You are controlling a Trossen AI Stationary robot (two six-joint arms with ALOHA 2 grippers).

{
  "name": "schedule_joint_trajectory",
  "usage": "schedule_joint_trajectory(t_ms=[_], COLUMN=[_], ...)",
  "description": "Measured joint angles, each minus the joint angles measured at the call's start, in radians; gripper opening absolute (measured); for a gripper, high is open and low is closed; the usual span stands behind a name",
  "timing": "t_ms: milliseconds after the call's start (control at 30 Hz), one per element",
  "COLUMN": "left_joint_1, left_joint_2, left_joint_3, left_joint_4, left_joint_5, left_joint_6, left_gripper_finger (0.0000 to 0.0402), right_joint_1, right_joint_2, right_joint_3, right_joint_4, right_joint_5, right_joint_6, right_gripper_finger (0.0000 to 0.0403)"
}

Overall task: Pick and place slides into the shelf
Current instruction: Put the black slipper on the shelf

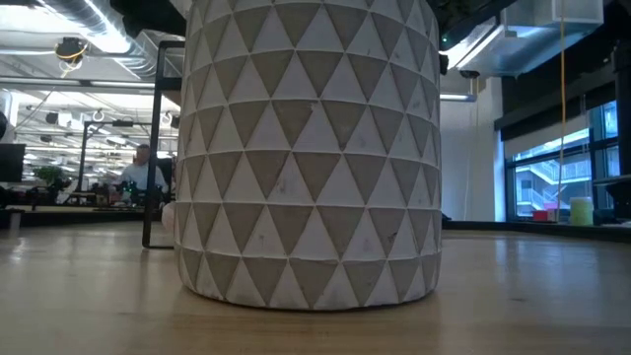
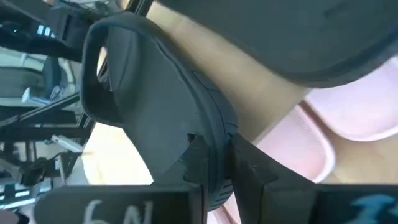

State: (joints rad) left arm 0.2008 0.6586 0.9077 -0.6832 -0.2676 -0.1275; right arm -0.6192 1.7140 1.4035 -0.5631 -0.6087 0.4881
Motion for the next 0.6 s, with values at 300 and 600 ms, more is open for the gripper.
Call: schedule_joint_trajectory(t_ms=[300,600], left_joint_1=[0.000,0.000], left_joint_2=[0.000,0.000], left_joint_3=[0.000,0.000], left_joint_4=[-0.024,-0.026], left_joint_5=[0.000,0.000], left_joint_6=[-0.001,-0.001], left_gripper_finger=[0.0045,0.0045], right_joint_1=[0.001,0.002], right_joint_2=[-0.001,-0.001], right_joint_3=[0.002,0.002], right_joint_4=[-0.020,-0.046], right_joint_5=[0.088,0.169], right_joint_6=[0.010,0.075], right_gripper_finger=[0.0047,0.0048])
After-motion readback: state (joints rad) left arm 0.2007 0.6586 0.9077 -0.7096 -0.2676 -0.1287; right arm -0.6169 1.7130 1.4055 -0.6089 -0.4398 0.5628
